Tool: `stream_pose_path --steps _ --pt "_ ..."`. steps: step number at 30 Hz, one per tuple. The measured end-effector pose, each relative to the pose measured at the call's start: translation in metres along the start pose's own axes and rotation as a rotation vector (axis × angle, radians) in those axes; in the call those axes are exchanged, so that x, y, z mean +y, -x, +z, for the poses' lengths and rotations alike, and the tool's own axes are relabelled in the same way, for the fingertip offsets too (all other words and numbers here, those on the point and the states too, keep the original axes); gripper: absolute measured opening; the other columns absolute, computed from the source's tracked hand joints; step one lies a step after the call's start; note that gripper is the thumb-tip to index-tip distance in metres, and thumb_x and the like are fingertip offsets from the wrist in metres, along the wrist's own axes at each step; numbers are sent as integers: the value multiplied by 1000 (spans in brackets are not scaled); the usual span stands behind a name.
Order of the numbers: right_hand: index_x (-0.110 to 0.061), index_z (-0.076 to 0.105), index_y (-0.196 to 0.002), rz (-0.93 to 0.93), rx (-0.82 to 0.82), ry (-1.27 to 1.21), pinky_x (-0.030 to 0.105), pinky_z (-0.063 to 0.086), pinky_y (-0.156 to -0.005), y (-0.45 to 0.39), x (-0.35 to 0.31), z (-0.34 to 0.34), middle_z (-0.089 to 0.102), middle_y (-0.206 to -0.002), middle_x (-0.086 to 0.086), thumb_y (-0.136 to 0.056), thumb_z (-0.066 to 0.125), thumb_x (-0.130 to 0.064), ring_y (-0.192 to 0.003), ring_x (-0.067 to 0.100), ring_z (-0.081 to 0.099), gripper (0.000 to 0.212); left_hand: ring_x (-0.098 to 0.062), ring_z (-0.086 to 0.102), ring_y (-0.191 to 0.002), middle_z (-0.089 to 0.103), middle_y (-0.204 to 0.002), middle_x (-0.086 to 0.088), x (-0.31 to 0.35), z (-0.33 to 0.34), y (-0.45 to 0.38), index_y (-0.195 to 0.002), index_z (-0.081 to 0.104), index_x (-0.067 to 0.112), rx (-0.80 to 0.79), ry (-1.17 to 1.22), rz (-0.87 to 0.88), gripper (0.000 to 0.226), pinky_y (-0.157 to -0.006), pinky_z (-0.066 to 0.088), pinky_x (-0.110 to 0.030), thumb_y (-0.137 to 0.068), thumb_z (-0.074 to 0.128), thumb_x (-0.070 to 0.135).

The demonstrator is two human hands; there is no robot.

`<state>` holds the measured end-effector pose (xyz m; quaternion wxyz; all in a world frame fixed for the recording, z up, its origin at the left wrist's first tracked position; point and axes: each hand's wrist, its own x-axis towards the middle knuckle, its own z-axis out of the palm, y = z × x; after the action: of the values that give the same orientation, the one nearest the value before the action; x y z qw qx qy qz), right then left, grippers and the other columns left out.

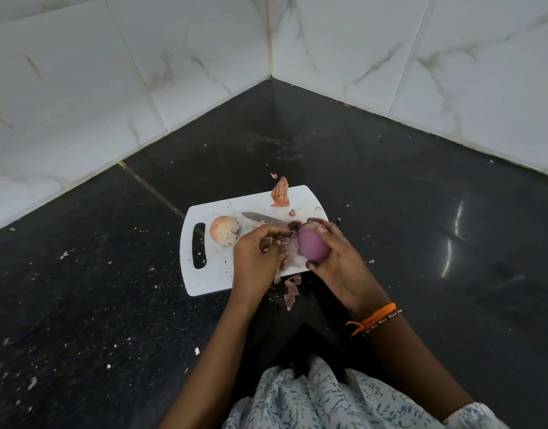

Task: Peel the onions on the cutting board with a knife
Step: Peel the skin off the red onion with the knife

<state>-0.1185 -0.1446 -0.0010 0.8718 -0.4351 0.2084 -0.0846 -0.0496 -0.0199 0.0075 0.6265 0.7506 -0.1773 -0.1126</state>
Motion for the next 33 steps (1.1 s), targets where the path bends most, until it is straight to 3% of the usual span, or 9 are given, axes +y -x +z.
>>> stream_pose_path --steps 3,6,10,12,16,20,23,27,33 --pt "-14 58 -107 -49 -45 -5 19 40 -48 2 -2 -2 66 -94 2 -96 39 -24 -70 11 61 23 8 62 -87 67 -87 21 -1 -2 -2 -82 69 29 27 -58 8 41 -79 49 -11 -86 53 -9" --pt "-14 59 -102 -94 -65 13 19 45 -49 4 -2 -2 66 -91 1 -92 38 -24 -71 9 64 25 12 60 -91 67 -88 27 5 -1 0 -88 67 38 8 -28 3 35 -78 47 -7 -90 57 4" --pt "-17 60 -101 -129 -79 50 26 49 -63 2 -1 -2 66 -97 0 -97 31 -16 -83 12 64 29 13 59 -92 69 -91 24 14 3 1 -92 68 38 -26 8 -28 14 -71 47 -5 -84 68 26" --pt "-15 59 -103 -137 -93 53 31 51 -71 0 1 -1 66 -100 1 -96 31 -15 -88 16 64 29 10 61 -91 69 -95 18 16 5 1 -97 69 34 -43 -20 -49 21 -73 49 -6 -77 74 32" --pt "-14 59 -105 -137 -145 39 36 55 -80 0 4 0 65 -106 5 -96 34 -14 -97 20 64 26 3 64 -85 70 -92 12 16 8 2 -95 72 26 2 -38 -31 21 -72 54 -15 -75 77 28" --pt "-15 61 -103 -147 -135 13 28 57 -70 0 5 0 66 -103 2 -94 38 -12 -92 15 66 24 1 62 -77 69 -81 6 14 8 2 -85 74 19 75 -12 -2 5 -64 51 -13 -81 71 17" --pt "-14 60 -103 -146 -128 5 27 56 -69 0 5 1 64 -104 4 -94 39 -12 -92 14 66 23 3 60 -74 67 -76 8 12 9 1 -81 72 19 101 -35 22 7 -64 52 -15 -85 67 15" --pt "-14 59 -102 -154 -129 30 28 57 -71 0 5 0 64 -102 3 -95 36 -8 -91 13 66 25 2 58 -74 66 -78 10 9 9 0 -82 70 20 90 -65 23 8 -70 55 -23 -86 66 14" --pt "-15 59 -105 -180 -142 67 29 56 -73 0 4 -2 62 -104 4 -90 41 -14 -96 16 62 23 1 64 -83 70 -88 9 11 4 0 -91 71 25 -25 7 -21 11 -65 53 -14 -81 71 25"
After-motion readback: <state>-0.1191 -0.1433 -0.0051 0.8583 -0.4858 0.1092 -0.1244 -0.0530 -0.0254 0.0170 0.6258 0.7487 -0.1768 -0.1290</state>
